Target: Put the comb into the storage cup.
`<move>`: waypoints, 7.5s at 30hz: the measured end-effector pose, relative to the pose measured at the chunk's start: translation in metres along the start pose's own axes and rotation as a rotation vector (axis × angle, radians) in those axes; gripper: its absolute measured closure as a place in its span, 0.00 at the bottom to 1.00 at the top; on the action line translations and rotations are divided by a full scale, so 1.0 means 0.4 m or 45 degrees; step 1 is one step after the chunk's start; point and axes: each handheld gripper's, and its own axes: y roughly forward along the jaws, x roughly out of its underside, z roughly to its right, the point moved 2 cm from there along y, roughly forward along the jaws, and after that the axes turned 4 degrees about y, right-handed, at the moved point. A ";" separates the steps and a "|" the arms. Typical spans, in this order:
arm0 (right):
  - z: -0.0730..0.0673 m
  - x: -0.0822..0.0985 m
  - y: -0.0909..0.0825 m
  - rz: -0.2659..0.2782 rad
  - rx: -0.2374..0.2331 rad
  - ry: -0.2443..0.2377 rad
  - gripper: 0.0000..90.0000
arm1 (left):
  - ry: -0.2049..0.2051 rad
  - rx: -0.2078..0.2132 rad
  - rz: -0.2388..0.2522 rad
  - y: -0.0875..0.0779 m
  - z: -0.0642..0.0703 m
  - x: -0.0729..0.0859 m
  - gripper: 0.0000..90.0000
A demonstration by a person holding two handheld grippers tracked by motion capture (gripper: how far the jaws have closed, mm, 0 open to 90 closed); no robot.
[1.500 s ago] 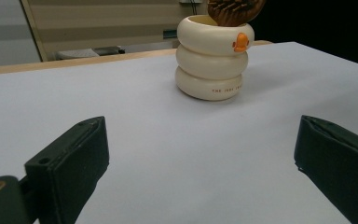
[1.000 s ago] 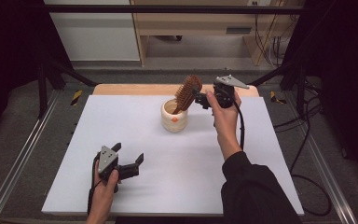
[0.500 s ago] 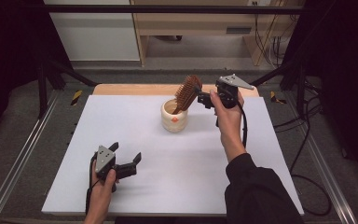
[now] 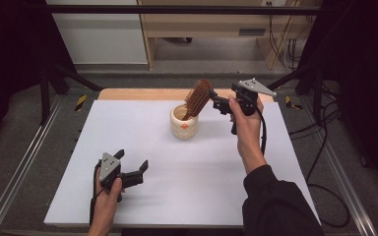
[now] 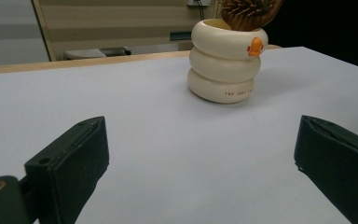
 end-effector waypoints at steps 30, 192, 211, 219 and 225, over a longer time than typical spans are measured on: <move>0.006 0.001 -0.082 0.120 0.013 -0.086 0.04 | -0.020 -0.016 0.013 -0.007 -0.011 0.000 0.04; 0.119 0.376 -0.393 -0.069 -0.047 -0.163 0.03 | -0.025 -0.044 0.131 -0.180 -0.093 0.002 0.04; 0.103 0.383 -0.375 -0.061 -0.094 -0.192 0.04 | 0.015 -0.012 0.130 -0.176 -0.083 0.002 0.04; 0.094 0.383 -0.355 -0.060 -0.124 -0.194 0.03 | 0.019 -0.003 0.133 -0.175 -0.080 0.000 0.04; 0.090 0.380 -0.339 -0.067 -0.127 -0.187 0.03 | 0.024 0.007 0.139 -0.173 -0.076 -0.001 0.04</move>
